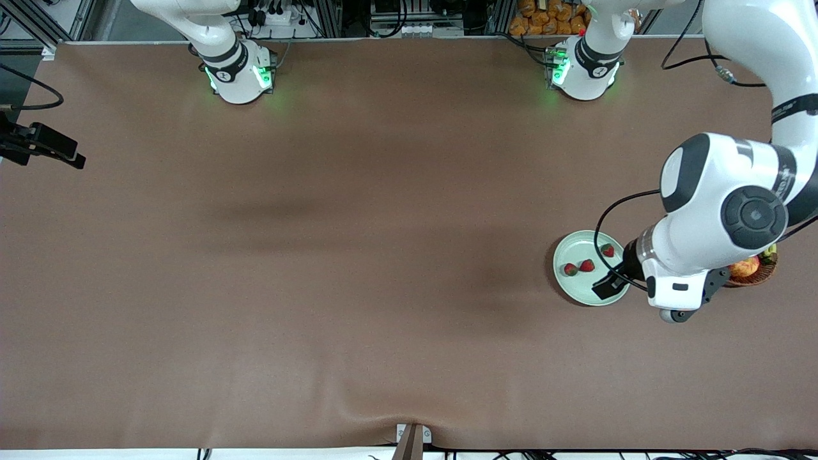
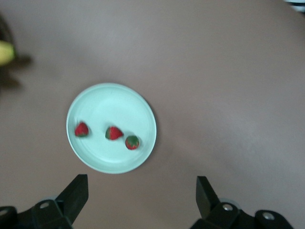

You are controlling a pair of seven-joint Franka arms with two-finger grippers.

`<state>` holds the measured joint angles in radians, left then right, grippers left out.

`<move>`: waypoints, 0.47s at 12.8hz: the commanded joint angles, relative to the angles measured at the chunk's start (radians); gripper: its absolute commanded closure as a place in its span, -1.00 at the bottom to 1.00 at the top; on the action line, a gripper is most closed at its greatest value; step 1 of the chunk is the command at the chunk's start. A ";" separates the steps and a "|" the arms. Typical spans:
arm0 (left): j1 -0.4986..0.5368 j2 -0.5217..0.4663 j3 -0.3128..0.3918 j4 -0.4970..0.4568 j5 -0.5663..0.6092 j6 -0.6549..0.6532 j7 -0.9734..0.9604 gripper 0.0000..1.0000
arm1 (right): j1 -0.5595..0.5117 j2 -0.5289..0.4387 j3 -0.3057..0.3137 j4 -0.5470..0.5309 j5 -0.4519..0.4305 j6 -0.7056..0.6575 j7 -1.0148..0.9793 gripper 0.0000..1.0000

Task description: Collect all strawberries into plate

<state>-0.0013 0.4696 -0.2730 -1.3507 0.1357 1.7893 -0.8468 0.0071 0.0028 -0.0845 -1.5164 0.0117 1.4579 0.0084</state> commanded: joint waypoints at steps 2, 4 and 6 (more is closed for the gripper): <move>0.014 -0.150 0.008 0.004 0.033 -0.051 0.324 -1.00 | -0.021 -0.010 0.017 0.002 -0.012 -0.013 -0.007 -1.00; 0.021 -0.199 0.015 0.004 0.033 -0.108 0.469 -1.00 | -0.021 -0.010 0.017 0.002 -0.012 -0.013 -0.007 -1.00; 0.050 -0.238 0.011 0.002 0.015 -0.143 0.564 -1.00 | -0.021 -0.009 0.017 0.002 -0.012 -0.013 -0.007 -1.00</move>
<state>0.0266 0.2700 -0.2583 -1.3269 0.1436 1.6767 -0.3670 0.0071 0.0028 -0.0844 -1.5158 0.0117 1.4572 0.0084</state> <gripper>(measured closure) 0.000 0.000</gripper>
